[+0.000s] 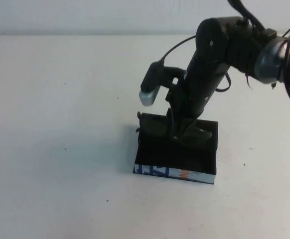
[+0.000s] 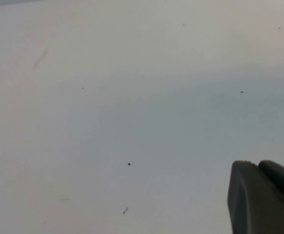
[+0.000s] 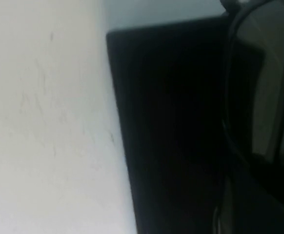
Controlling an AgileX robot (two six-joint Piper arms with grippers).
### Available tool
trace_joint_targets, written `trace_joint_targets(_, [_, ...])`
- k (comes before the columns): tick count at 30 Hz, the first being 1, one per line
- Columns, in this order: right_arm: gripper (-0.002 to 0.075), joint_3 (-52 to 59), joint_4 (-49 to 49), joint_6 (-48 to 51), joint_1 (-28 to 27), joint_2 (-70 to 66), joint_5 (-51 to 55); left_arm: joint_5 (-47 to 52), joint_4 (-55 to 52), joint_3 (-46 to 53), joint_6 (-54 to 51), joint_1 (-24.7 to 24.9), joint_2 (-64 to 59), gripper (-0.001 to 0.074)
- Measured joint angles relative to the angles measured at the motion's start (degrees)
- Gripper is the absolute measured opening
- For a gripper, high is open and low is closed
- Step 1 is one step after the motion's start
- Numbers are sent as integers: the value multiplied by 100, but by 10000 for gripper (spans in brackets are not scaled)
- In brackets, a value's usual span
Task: Take glasses out of glasses case
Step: Pick up the glasses from the glasses case, then place the glasses on the table
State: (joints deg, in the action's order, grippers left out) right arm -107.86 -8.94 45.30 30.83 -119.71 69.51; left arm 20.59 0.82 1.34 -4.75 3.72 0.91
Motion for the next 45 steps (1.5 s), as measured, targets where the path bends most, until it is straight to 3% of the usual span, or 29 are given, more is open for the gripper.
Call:
trace_joint_targets(7, [60,-6,28,-2130,-54,778,66,0,0,0,0,0,0,-5])
trace_joint_targets(11, [60,635,-21,-3045,-396,1407,70,0,0,0,0,0,0,-4])
trace_joint_targets(19, [60,2919,-329,-3894,-2100,2818,93,0,0,0,0,0,0,-4])
trace_joint_targets(22, [60,3402,-329,-4066,-2787,2949,77,0,0,0,0,0,0,-4])
trace_joint_targets(25, [60,3677,-329,-4152,-3141,2938,-262,0,0,0,0,0,0,-4])
trace_joint_targets(45, [60,4093,-471,-4189,-2916,1469,-1798,0,0,0,0,0,0,-4])
